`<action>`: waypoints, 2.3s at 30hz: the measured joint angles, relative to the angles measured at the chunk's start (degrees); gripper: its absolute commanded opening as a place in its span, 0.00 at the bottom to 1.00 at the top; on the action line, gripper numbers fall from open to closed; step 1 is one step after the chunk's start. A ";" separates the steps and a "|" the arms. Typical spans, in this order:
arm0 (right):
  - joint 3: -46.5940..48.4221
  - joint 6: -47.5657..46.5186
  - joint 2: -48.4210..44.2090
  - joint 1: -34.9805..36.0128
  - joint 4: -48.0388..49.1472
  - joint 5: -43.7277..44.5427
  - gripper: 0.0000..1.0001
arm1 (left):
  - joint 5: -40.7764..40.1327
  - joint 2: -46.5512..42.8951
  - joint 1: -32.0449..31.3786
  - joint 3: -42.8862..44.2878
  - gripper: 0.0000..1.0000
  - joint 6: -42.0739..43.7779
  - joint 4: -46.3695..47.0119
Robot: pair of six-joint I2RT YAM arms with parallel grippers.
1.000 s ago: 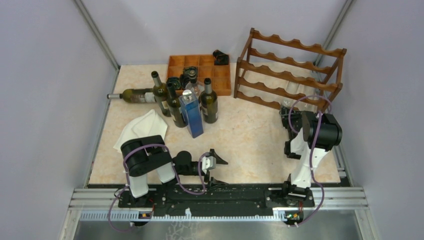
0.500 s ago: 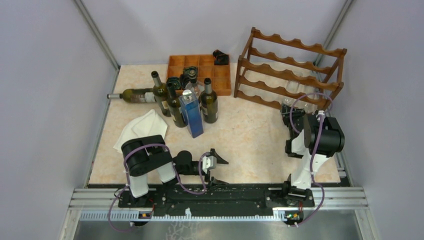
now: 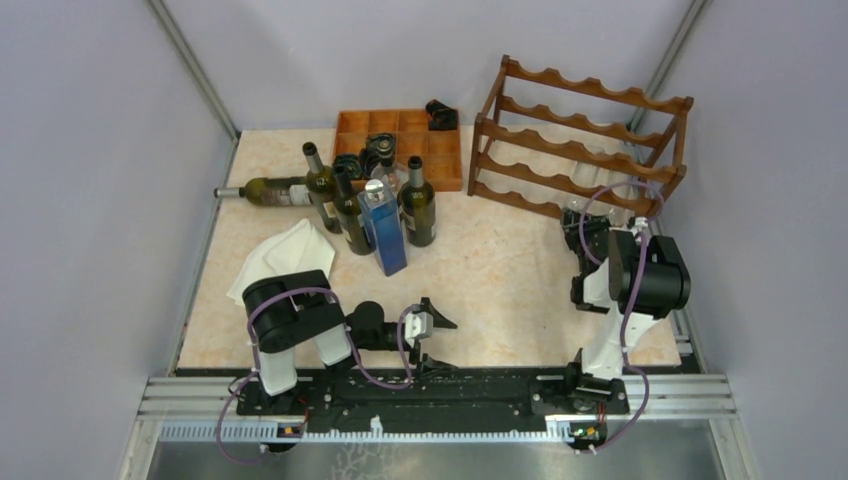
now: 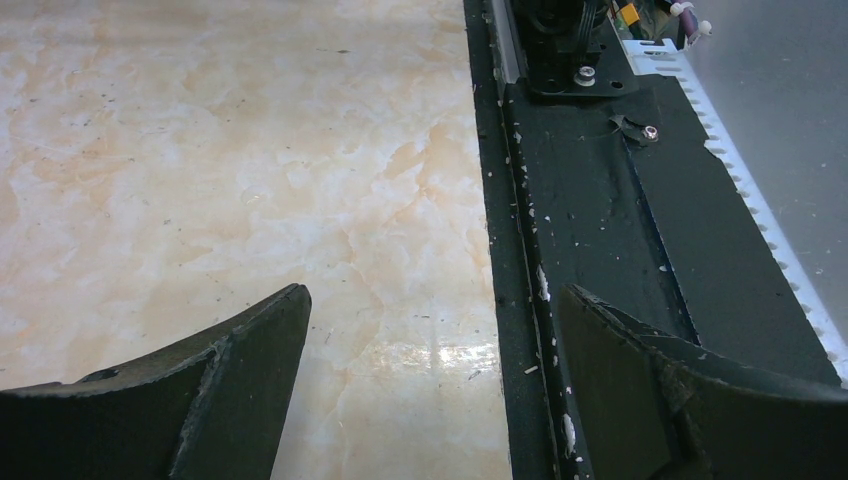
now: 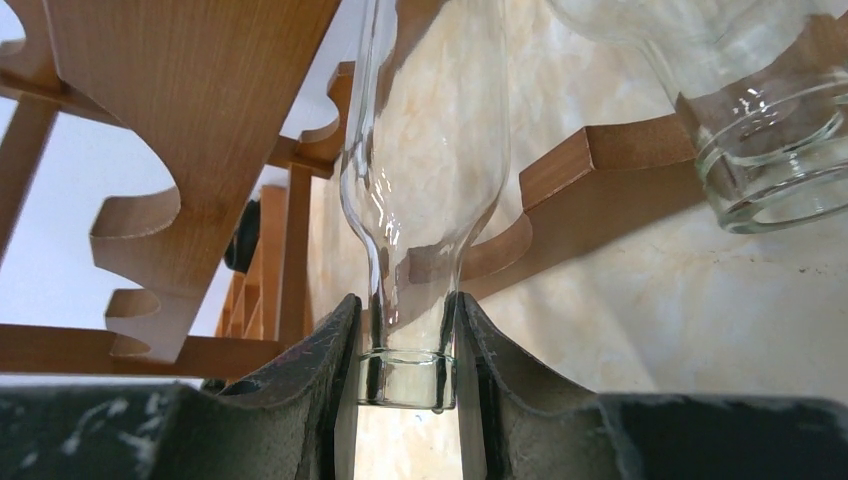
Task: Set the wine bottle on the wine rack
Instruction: Place the wine bottle in the wine rack.
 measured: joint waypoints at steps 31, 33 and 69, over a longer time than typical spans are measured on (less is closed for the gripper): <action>6.05 -10.05 -4.07 1.38 -10.43 3.21 0.00 | 0.35 0.02 0.00 0.11 0.99 -0.20 0.00; 6.84 -10.80 -4.07 1.42 -10.95 3.39 0.00 | 0.37 0.02 0.00 0.11 0.99 -0.20 0.00; 16.59 -27.30 -4.07 6.43 -26.58 14.29 0.23 | 0.74 0.02 0.00 0.74 0.99 -0.20 0.00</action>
